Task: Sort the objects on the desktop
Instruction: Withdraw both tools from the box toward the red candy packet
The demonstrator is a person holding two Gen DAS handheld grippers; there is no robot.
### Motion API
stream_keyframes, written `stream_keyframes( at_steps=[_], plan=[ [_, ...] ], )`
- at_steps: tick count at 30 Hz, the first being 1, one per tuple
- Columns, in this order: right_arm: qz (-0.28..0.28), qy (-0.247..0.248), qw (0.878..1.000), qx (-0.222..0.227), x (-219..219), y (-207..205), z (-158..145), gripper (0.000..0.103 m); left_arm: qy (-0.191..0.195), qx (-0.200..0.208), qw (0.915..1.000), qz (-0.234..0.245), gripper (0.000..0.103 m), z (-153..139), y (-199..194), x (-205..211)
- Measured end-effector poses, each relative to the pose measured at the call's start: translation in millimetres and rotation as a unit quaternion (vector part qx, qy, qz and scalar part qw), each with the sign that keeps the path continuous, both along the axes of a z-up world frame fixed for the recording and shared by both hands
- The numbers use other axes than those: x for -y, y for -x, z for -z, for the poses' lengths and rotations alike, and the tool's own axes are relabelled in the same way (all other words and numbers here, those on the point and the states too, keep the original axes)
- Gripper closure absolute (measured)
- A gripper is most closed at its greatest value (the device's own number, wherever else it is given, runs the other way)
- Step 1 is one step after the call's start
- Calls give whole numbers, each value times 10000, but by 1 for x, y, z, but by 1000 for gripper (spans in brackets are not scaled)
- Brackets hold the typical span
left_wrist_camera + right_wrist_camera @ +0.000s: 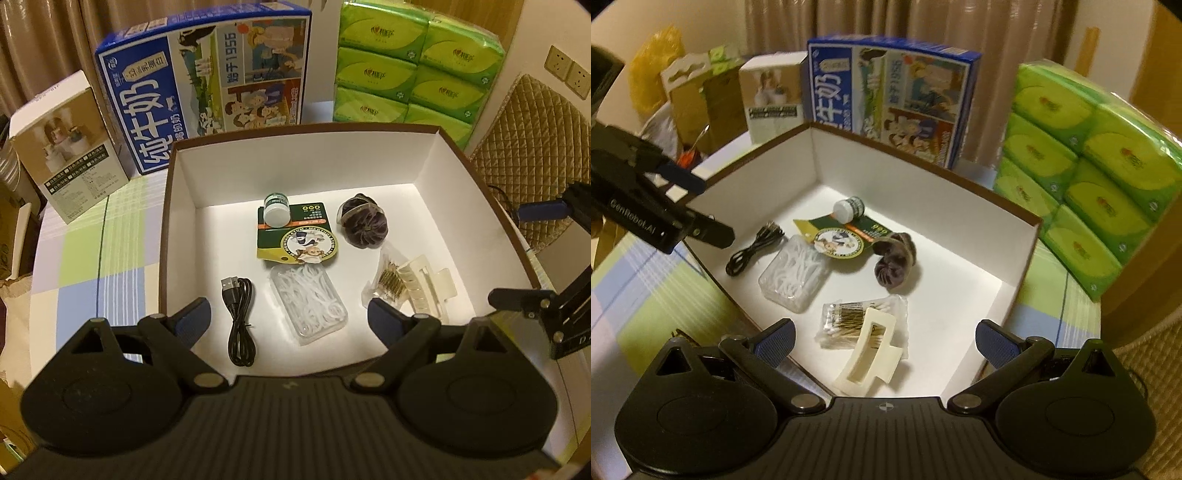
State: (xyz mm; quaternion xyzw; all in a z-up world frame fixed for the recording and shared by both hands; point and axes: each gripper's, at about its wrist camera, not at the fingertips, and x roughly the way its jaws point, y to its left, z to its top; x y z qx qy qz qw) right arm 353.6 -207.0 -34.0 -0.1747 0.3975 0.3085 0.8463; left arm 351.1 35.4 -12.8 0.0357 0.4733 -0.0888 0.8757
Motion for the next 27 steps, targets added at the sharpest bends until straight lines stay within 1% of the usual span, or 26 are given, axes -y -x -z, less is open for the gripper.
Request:
stream_keyframes(
  at_steps=[9,16,18,22,25,27],
  plan=[
    [321,-349,9986,229,13,26,-17,2,161,282,9994,-86,14,-21,32,-5],
    [556,-619,9958,369,24,57,-26,2,232,517,9981,-256,14,-32,70,-16],
    [612,-678,9950,395,28,66,-27,2,273,520,9980,-242,14,-33,82,-19],
    [682,-843,9934,369,35,86,-24,2,395,549,9977,-86,15,-29,111,-23],
    [652,-843,9939,288,39,102,-14,2,288,537,9981,93,18,-16,133,-22],
    [555,-808,9950,205,40,114,-5,2,299,439,9984,209,19,-3,146,-21]
  ],
)
